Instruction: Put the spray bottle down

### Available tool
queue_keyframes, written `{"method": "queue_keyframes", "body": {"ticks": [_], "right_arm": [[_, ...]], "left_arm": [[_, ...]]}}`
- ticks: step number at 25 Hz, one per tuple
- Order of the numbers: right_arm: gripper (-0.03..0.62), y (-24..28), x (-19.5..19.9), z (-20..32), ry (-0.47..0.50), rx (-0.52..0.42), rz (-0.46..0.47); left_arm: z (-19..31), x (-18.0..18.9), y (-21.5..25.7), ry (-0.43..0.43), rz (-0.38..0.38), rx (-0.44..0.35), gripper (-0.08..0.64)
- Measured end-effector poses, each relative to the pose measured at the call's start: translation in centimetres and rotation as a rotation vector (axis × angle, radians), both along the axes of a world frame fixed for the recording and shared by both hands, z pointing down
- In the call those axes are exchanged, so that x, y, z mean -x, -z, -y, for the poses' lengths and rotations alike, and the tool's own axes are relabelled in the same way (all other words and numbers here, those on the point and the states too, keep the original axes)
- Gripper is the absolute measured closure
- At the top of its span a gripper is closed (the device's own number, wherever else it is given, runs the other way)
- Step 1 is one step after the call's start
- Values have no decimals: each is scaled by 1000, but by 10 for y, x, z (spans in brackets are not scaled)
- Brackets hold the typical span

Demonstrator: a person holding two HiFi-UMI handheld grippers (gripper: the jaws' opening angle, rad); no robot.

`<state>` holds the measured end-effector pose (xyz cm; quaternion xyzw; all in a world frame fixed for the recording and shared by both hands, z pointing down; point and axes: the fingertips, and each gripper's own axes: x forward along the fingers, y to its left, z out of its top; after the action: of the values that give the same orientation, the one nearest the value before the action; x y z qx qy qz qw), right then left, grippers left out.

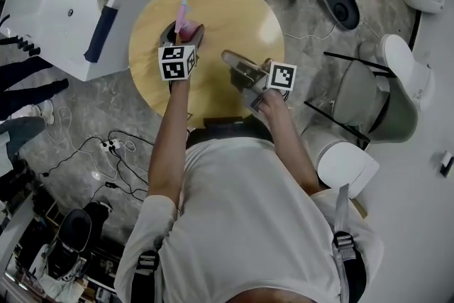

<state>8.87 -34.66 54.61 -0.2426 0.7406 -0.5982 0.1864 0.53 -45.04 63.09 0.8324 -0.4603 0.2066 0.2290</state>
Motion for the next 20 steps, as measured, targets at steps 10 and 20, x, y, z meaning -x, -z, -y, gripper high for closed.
{"method": "queue_keyframes", "body": {"ticks": [10,20], "right_arm": [[557,-7,0,15,9,21,8],[557,-9,1,15,15,23,-5]], "left_arm": [[20,-13,-9,6,10,-39,249],[9,-21,-10,-34,18,-68,249]]}}
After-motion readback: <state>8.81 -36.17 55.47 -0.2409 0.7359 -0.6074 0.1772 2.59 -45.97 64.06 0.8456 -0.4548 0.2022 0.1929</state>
